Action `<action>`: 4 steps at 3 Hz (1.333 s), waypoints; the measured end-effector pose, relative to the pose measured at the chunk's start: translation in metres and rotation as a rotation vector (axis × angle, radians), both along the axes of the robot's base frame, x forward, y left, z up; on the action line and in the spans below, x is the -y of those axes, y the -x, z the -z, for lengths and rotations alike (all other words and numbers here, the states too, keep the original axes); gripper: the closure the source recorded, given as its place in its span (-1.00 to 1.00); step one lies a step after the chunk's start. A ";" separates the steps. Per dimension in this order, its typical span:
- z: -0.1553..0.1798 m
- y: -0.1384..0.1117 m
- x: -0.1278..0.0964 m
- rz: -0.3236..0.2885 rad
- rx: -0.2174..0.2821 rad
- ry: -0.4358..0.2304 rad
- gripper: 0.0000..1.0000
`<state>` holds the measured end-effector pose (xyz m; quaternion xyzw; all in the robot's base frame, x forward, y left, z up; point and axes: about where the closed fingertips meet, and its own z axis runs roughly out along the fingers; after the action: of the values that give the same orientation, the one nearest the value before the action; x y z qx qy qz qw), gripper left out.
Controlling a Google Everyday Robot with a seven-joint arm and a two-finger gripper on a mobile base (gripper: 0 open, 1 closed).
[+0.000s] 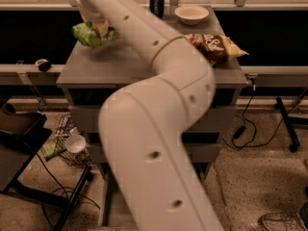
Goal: Place green rice chip bag into bottom drawer
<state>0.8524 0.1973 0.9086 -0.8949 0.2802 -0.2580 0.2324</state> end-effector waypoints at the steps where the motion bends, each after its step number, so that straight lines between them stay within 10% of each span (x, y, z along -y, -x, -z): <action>1: -0.076 0.023 0.062 0.098 0.086 -0.219 1.00; 3: -0.229 0.181 0.107 0.177 0.185 -0.641 1.00; 4: -0.237 0.270 0.101 0.177 0.117 -0.746 1.00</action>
Offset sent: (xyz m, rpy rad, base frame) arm -0.2910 -0.1997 -0.0020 0.3080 0.1025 -0.2727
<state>0.5821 0.0962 1.1451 -0.7051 0.4171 -0.2078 0.5345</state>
